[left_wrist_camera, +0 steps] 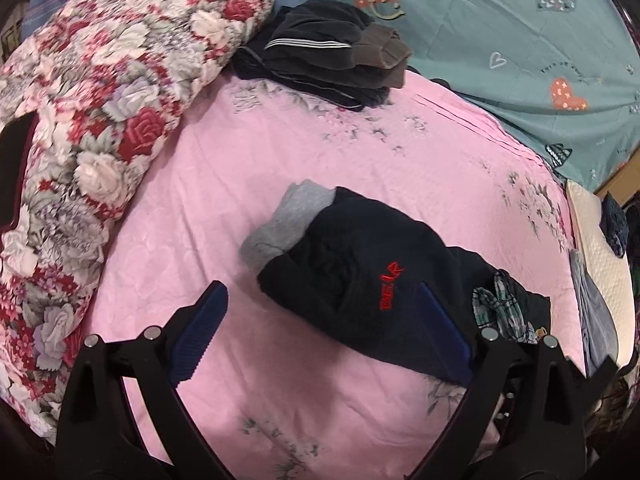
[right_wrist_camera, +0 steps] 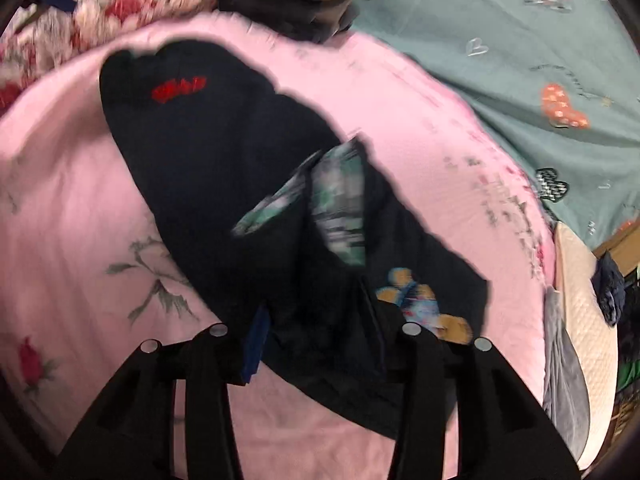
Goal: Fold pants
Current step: 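Grasp the plaid-lined waistband with the right tool and fold it over the cuffs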
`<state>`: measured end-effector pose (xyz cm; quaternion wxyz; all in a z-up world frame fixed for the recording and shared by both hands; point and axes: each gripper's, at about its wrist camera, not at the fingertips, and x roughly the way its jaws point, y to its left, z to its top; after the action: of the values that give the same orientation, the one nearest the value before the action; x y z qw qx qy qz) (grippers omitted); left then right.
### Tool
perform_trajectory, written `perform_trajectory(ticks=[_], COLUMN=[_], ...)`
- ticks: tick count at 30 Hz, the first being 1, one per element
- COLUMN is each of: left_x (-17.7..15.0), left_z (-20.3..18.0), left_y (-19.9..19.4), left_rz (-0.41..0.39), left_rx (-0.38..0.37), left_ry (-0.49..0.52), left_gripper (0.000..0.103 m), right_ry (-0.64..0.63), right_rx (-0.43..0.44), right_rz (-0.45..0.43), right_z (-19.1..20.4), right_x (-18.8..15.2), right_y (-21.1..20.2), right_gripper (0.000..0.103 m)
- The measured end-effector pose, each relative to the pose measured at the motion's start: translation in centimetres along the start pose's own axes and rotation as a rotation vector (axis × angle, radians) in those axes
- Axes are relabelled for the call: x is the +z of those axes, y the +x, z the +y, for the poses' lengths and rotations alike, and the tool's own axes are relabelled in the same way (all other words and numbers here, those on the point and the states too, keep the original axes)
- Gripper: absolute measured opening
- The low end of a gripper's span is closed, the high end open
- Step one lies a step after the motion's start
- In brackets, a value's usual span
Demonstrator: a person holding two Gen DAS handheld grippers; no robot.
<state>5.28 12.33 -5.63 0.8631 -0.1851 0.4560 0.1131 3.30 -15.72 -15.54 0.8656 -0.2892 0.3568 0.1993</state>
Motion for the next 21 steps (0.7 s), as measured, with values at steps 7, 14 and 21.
perform_trajectory(ticks=[7,14,21], left_x=[-0.6,-1.7,-3.1], left_z=[-5.0,-13.5,-21.9], left_y=[2.2,5.4,8.7], left_rz=[0.063,0.192,0.277], left_rx=[-0.119,-0.283,-0.342], left_ry=[0.058,0.169,0.33], left_gripper=[0.096,0.096,0.096], right_ry=[0.447,0.334,0.195], right_rx=[0.059,0.097,0.092], right_rz=[0.06,0.048,0.054], right_z=[-10.6,-10.3,-8.5], right_x=[-6.7,-8.7,-8.7], right_y=[-2.7,-2.4,0.5], right_gripper=[0.053,0.053,0.045])
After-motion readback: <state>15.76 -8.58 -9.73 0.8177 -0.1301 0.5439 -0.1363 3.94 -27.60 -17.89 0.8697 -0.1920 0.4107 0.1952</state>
